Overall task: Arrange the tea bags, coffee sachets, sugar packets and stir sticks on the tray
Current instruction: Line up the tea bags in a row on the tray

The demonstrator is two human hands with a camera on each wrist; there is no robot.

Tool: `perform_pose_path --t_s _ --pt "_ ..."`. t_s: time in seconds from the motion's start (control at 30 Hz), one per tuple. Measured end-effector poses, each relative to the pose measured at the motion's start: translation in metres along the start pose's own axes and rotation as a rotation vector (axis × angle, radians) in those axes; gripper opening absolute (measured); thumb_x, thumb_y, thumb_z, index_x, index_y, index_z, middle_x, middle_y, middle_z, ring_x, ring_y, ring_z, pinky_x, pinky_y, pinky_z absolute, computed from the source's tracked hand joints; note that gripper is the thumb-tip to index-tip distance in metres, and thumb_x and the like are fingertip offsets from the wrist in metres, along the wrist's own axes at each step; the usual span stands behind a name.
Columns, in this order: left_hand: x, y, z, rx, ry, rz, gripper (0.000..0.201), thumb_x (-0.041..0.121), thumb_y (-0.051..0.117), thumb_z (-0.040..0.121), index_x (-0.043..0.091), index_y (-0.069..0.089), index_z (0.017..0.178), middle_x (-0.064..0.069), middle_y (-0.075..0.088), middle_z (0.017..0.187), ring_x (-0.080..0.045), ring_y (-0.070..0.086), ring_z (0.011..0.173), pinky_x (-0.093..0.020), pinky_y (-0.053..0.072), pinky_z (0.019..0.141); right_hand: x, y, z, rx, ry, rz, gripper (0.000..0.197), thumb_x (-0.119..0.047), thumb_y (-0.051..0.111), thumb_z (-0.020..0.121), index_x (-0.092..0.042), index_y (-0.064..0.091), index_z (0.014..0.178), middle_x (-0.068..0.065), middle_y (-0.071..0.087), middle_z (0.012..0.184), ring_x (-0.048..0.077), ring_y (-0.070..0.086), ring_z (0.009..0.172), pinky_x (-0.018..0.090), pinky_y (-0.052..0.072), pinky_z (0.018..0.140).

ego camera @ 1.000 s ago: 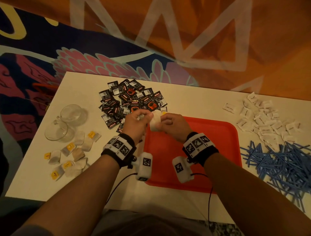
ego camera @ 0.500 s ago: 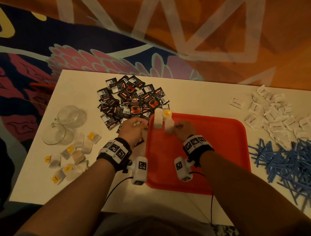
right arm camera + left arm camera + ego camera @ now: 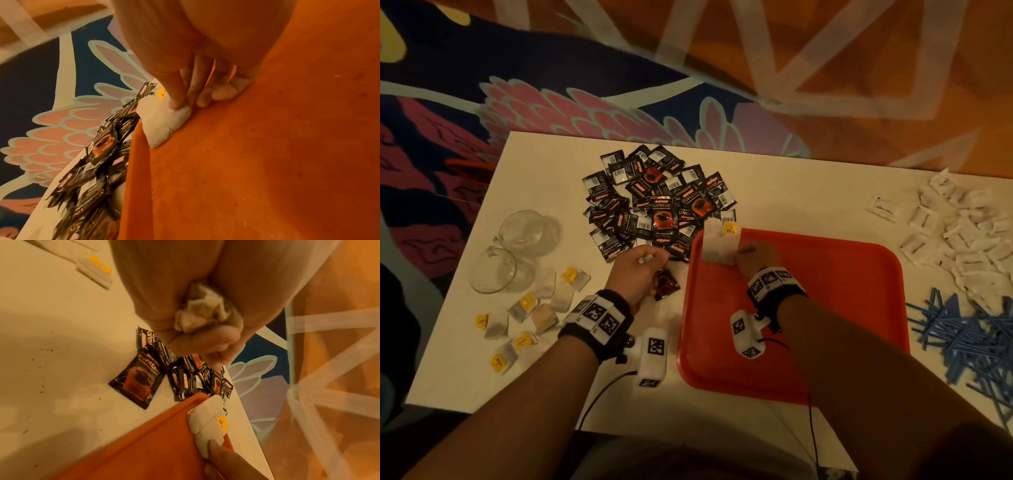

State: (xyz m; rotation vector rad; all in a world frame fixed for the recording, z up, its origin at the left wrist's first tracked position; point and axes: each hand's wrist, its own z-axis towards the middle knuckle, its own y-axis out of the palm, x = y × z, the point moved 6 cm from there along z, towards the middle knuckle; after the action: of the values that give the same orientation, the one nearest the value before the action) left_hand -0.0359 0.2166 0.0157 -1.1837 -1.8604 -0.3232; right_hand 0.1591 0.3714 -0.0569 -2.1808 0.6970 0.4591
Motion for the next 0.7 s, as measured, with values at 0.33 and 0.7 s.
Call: perform_pose_path --t_s 0.33,0.7 --pt "-0.007 0.005 0.002 -0.029 -0.073 -0.069 0.013 0.018 0.058 0.1 0.016 0.069 0.094 -0.007 0.068 0.086 -0.008 0.042 0.039 -0.02 0.033 0.035 0.008 0.003 0.0 0.011 0.048 0.068 0.014 -0.02 0.064 0.091 -0.026 0.07 0.101 -0.003 0.066 0.107 0.015 0.06 0.092 0.021 0.042 0.06" --pt "0.011 0.033 -0.016 -0.244 -0.185 -0.379 0.055 0.06 0.026 0.101 0.017 0.055 0.12 -0.013 0.072 0.08 -0.019 0.053 0.043 -0.017 0.034 0.034 -0.031 -0.018 -0.049 -0.094 -0.303 0.119 0.009 -0.02 0.073 0.084 -0.025 0.066 0.087 -0.01 0.065 0.091 0.008 0.061 0.088 0.018 0.047 0.069"
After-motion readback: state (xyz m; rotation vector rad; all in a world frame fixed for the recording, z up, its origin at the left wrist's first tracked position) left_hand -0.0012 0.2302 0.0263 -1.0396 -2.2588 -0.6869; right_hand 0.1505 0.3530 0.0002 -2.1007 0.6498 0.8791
